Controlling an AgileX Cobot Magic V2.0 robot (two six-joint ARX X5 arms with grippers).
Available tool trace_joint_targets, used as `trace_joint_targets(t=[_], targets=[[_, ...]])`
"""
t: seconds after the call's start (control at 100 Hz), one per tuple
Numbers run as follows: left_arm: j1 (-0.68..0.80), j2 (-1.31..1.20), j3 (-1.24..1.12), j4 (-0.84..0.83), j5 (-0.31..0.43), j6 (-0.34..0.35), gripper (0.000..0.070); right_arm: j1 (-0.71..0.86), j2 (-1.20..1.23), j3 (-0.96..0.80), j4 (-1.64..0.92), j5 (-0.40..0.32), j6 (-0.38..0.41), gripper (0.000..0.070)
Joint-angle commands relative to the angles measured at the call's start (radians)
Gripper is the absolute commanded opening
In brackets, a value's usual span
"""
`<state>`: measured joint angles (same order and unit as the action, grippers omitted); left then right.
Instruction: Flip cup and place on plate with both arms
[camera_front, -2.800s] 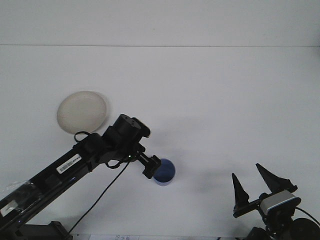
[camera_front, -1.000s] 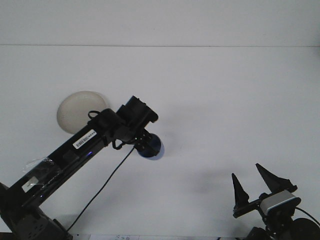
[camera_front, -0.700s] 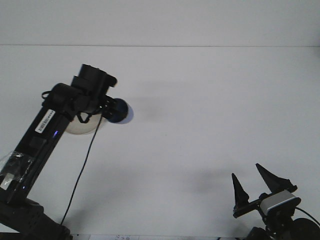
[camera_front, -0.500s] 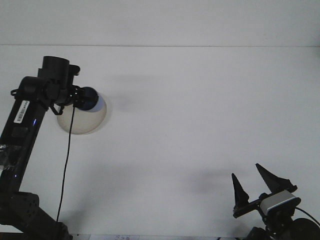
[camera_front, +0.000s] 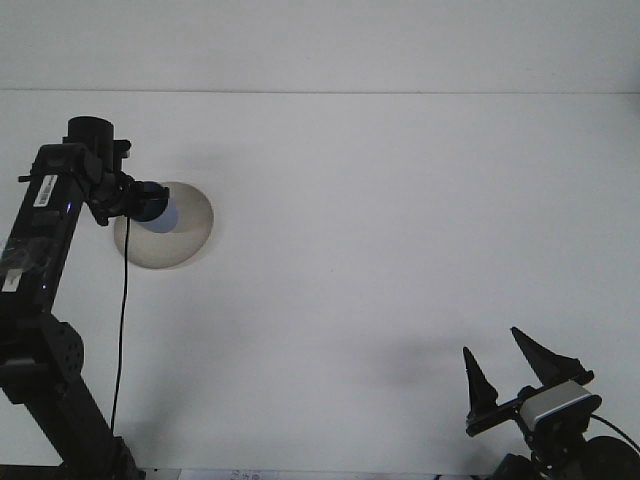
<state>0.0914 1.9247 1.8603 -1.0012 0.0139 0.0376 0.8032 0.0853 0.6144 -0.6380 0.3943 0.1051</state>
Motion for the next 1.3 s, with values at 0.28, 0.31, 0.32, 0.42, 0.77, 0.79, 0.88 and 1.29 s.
trace_joint_targets(t=[0.28, 0.31, 0.32, 0.42, 0.77, 0.79, 0.88, 1.29], targets=[[0.002, 0.092, 0.022, 0.011, 0.001, -0.012, 0.0007, 0.007, 0.000, 0.004, 0.009, 0.000, 0.003, 0.0537], [0.002, 0.095, 0.022, 0.014, -0.001, -0.012, 0.0007, 0.007, 0.000, 0.004, 0.009, 0.000, 0.003, 0.0537], [0.002, 0.097, 0.022, 0.016, -0.001, -0.012, 0.0007, 0.007, 0.000, 0.004, 0.009, -0.001, 0.003, 0.0537], [0.002, 0.102, 0.022, 0.024, -0.001, -0.013, 0.0007, 0.007, 0.000, 0.004, 0.009, 0.000, 0.003, 0.0537], [0.002, 0.101, 0.033, 0.021, 0.000, -0.022, 0.0470, 0.007, 0.000, 0.004, 0.009, -0.001, 0.003, 0.0537], [0.002, 0.100, 0.037, 0.017, 0.000, -0.024, 0.0470, 0.007, 0.000, 0.004, 0.009, -0.001, 0.003, 0.0537], [0.002, 0.097, 0.062, -0.001, 0.000, -0.024, 0.0470, 0.007, 0.000, 0.004, 0.009, -0.001, 0.003, 0.0537], [0.002, -0.203, 0.143, -0.014, 0.029, -0.051, 0.0468, 0.007, 0.000, 0.004, 0.009, -0.001, 0.003, 0.0537]])
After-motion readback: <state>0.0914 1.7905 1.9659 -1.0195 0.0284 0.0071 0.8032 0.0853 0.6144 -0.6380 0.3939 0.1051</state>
